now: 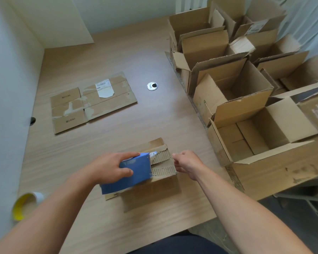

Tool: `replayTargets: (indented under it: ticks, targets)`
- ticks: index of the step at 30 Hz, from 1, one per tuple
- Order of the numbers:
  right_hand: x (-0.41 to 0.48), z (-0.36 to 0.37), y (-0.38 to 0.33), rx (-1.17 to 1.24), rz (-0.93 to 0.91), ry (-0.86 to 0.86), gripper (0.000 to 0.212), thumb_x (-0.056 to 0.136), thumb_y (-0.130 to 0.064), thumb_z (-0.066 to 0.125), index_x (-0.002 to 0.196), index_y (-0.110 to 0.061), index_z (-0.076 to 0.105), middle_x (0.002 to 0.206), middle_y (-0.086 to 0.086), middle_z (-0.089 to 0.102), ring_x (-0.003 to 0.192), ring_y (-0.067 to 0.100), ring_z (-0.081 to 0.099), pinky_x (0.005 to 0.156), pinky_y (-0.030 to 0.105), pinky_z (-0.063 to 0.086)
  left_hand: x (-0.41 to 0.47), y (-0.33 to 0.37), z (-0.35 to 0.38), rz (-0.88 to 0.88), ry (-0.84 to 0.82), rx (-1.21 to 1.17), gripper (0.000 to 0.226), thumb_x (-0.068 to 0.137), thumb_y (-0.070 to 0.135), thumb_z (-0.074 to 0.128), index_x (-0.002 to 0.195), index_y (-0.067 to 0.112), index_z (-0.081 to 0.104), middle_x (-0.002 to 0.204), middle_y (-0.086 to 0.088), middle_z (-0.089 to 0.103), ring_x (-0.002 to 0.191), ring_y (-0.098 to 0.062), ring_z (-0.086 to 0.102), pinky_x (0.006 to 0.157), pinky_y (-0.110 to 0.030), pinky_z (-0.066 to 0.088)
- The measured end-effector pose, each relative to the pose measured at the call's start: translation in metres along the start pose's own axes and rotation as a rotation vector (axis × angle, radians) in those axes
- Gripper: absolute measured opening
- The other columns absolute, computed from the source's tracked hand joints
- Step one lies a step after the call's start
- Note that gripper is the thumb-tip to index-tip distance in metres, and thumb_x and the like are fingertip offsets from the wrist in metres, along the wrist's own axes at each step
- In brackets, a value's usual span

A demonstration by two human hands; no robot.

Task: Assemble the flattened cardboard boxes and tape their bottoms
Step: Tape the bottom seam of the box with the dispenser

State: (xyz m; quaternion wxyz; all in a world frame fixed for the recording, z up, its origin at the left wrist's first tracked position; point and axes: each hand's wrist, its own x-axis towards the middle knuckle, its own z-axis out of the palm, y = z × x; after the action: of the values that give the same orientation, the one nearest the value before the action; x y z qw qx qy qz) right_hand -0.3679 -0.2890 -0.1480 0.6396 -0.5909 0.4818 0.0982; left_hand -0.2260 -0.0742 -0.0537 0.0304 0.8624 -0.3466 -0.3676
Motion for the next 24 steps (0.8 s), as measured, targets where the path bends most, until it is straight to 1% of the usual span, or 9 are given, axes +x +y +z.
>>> replayTargets:
  ticks: [3, 6, 8, 9, 10, 12, 14, 18, 24]
  targets:
    - [0.002, 0.002, 0.0, -0.173, -0.008, 0.044, 0.028, 0.097, -0.033, 0.06, 0.09, -0.007, 0.065, 0.101, 0.014, 0.073, 0.092, 0.029, 0.072, 0.085, 0.045, 0.06, 0.0, 0.003, -0.001, -0.007, -0.006, 0.001, 0.071, 0.071, 0.055, 0.046, 0.14, 0.06, 0.034, 0.12, 0.015, 0.058, 0.092, -0.007, 0.055, 0.068, -0.025, 0.043]
    - [0.0, 0.003, -0.004, -0.375, -0.041, 0.077, 0.039, 0.098, -0.04, 0.055, 0.118, -0.008, 0.067, 0.118, 0.015, 0.067, 0.104, 0.032, 0.068, 0.091, 0.043, 0.057, 0.0, 0.004, -0.001, -0.008, -0.009, 0.005, 0.071, 0.071, 0.056, 0.046, 0.141, 0.06, 0.034, 0.118, 0.012, 0.059, 0.09, -0.007, 0.055, 0.068, -0.027, 0.044]
    - [0.001, 0.002, -0.005, -0.508, -0.08, 0.105, 0.061, 0.098, -0.043, 0.054, 0.149, -0.011, 0.042, 0.145, 0.017, 0.05, 0.131, 0.034, 0.051, 0.106, 0.043, 0.046, -0.001, 0.004, -0.003, -0.012, -0.012, 0.022, 0.072, 0.07, 0.056, 0.045, 0.141, 0.06, 0.034, 0.12, 0.011, 0.06, 0.094, -0.01, 0.056, 0.073, -0.028, 0.048]
    - [0.0, 0.001, -0.005, -0.529, -0.141, 0.123, 0.067, 0.098, -0.042, 0.055, 0.155, -0.015, 0.031, 0.153, 0.015, 0.041, 0.14, 0.033, 0.04, 0.113, 0.043, 0.039, -0.001, 0.004, -0.003, -0.014, -0.013, 0.028, 0.073, 0.069, 0.056, 0.044, 0.141, 0.059, 0.034, 0.121, 0.01, 0.06, 0.095, -0.012, 0.057, 0.074, -0.028, 0.048]
    - [-0.001, 0.002, -0.005, -0.537, -0.228, 0.128, 0.065, 0.099, -0.04, 0.054, 0.155, -0.018, 0.03, 0.152, 0.012, 0.041, 0.142, 0.031, 0.037, 0.113, 0.042, 0.036, -0.002, 0.004, -0.003, -0.014, -0.013, 0.029, 0.073, 0.069, 0.056, 0.044, 0.141, 0.06, 0.034, 0.122, 0.01, 0.06, 0.096, -0.012, 0.057, 0.073, -0.027, 0.048]
    - [-0.003, 0.008, -0.003, -0.492, -0.388, 0.101, 0.05, 0.1, -0.038, 0.052, 0.147, -0.022, 0.046, 0.135, 0.005, 0.058, 0.128, 0.026, 0.051, 0.103, 0.036, 0.044, -0.002, 0.004, -0.004, -0.009, -0.007, 0.03, 0.072, 0.069, 0.056, 0.043, 0.141, 0.06, 0.034, 0.123, 0.011, 0.06, 0.095, -0.011, 0.056, 0.071, -0.026, 0.046]
    - [-0.006, 0.018, 0.005, -0.406, -0.435, 0.079, 0.041, 0.101, -0.037, 0.051, 0.14, -0.025, 0.055, 0.122, 0.001, 0.066, 0.117, 0.022, 0.059, 0.093, 0.03, 0.046, -0.002, 0.005, -0.004, -0.005, -0.001, 0.032, 0.073, 0.069, 0.056, 0.043, 0.141, 0.059, 0.034, 0.122, 0.01, 0.06, 0.095, -0.012, 0.057, 0.073, -0.027, 0.047]
    - [-0.005, 0.033, 0.03, -0.344, -0.372, 0.119, 0.046, 0.105, -0.046, 0.04, 0.15, -0.035, 0.042, 0.141, -0.002, 0.057, 0.13, 0.023, 0.051, 0.107, 0.037, 0.042, -0.004, 0.005, -0.004, -0.001, 0.022, 0.018, 0.071, 0.07, 0.055, 0.044, 0.14, 0.059, 0.036, 0.119, 0.009, 0.062, 0.093, -0.012, 0.057, 0.07, -0.026, 0.047]
    - [0.006, 0.037, 0.036, -0.252, -0.346, 0.112, 0.046, 0.104, -0.049, 0.038, 0.148, -0.037, 0.044, 0.143, 0.001, 0.056, 0.133, 0.022, 0.049, 0.111, 0.039, 0.039, -0.016, -0.006, -0.007, 0.008, 0.006, -0.103, 0.064, 0.069, 0.056, 0.048, 0.132, 0.06, 0.045, 0.12, 0.018, 0.061, 0.096, -0.007, 0.059, 0.075, -0.025, 0.046]
